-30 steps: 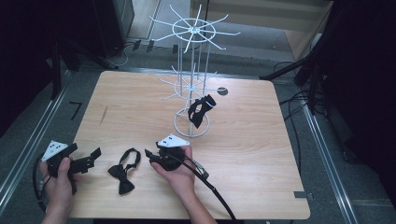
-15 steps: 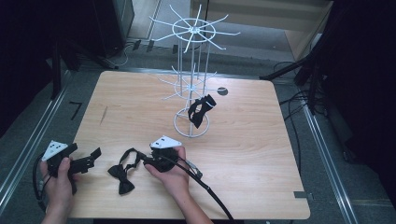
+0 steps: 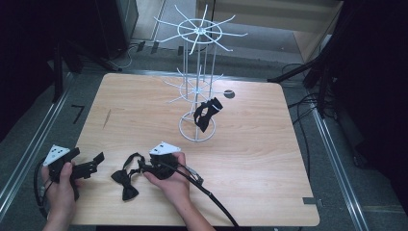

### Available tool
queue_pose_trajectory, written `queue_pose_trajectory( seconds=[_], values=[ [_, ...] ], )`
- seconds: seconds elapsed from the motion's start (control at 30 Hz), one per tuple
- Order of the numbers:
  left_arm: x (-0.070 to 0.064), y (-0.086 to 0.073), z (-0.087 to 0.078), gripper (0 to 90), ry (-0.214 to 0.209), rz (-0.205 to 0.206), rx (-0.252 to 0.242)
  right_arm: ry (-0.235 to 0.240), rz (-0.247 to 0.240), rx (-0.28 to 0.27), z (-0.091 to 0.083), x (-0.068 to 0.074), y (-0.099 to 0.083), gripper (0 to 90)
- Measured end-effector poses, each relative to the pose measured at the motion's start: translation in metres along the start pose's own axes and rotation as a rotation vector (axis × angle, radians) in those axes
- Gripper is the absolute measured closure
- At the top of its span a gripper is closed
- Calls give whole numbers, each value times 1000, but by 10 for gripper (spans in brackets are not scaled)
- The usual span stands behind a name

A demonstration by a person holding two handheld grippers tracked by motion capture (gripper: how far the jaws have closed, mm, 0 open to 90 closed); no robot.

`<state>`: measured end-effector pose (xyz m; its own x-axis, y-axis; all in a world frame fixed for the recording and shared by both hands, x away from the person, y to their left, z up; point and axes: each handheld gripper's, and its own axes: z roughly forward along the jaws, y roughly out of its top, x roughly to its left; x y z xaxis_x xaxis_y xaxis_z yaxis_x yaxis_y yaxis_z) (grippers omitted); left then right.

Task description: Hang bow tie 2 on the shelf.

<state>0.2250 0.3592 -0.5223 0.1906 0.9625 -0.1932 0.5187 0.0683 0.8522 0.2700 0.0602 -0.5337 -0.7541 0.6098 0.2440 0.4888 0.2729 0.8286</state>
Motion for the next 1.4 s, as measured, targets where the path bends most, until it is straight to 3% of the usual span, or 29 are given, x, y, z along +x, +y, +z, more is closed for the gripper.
queue_pose_trajectory(
  seconds=[0.33, 0.67, 0.77, 0.83, 0.97, 1.1, 1.4],
  values=[
    [0, 0, 0, 0, -1, -1, 0, 1, 6, 0, 7, 6, 0, 464],
    [0, 0, 0, 0, 0, 0, 0, -34, 16, 40, 12, 8, 0, 490],
    [0, 0, 0, 0, 0, 0, 0, -51, 8, 60, 12, 8, 0, 540],
    [0, 0, 0, 0, -1, -1, 0, -89, -9, 62, 10, 8, -1, 616],
    [0, 0, 0, 0, -1, -2, 0, -69, -7, 85, 10, 5, -1, 699],
    [0, 0, 0, 0, -1, -2, 0, -76, -35, 98, 9, 5, -2, 768],
    [0, 0, 0, 0, -1, -2, 0, -99, -48, 97, 6, 4, -3, 882]
  ],
)
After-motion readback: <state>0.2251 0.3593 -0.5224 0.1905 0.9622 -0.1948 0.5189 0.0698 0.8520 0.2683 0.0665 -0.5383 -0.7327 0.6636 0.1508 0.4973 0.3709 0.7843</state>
